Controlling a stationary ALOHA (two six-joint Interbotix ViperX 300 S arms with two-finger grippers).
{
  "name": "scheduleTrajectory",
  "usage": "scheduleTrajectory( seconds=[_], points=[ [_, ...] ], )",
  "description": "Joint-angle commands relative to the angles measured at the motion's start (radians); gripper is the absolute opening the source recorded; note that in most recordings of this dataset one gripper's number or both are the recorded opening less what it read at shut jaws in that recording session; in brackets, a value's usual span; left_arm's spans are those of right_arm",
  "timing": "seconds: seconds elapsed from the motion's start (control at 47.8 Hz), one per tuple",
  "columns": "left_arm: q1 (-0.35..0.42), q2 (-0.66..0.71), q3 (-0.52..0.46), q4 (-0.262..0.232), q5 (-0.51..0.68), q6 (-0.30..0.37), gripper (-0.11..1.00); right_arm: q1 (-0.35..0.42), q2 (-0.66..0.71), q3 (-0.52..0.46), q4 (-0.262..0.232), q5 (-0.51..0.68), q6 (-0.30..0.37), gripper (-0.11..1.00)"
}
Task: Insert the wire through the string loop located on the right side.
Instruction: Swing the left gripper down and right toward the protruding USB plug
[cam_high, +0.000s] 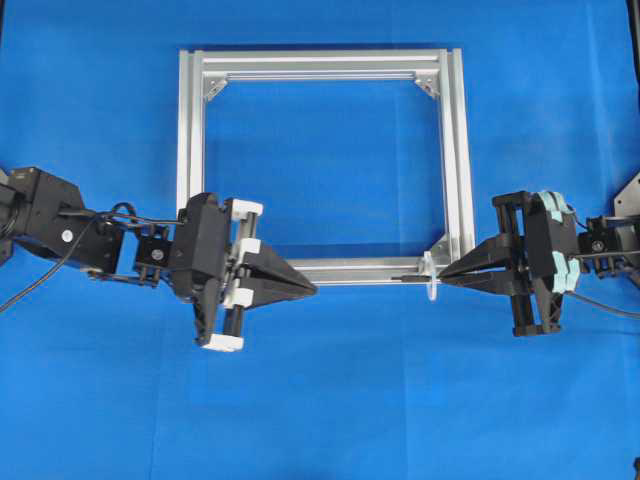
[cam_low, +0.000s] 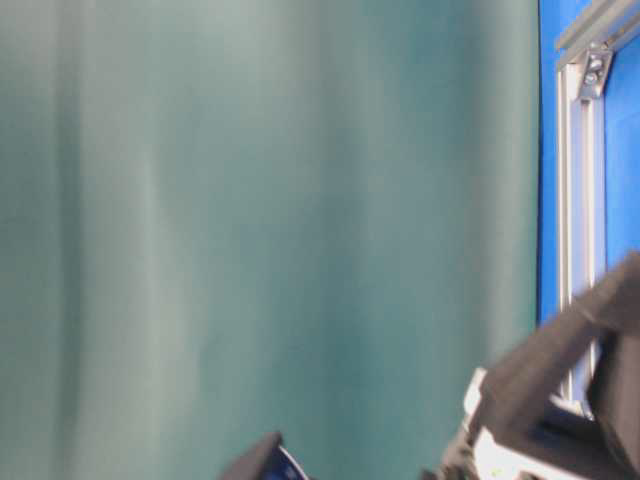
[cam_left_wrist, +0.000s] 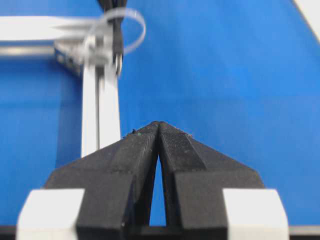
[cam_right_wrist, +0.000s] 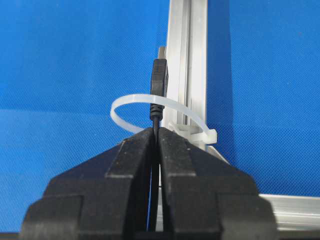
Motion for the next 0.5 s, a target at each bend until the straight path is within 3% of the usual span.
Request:
scheduleTrajectory(
  seconds=[0.0, 0.314, 0.481],
  points=[
    [0.015, 0.003, -0.064, 0.002, 0.021, 0.003, 0.0, -0.002, -0.005, -0.015, 0.0, -0.006, -0.002, -0.02],
    [0.058, 0.084, -0.304, 0.003, 0.195, 0.017, 0.0, -0.002, -0.006, -0.015, 0.0, -0.006, -0.002, -0.02],
    [0.081, 0.114, -0.387, 0.003, 0.229, 0.017, 0.0, -0.002, -0.006, -0.015, 0.002, -0.006, -0.002, -0.02]
  ],
)
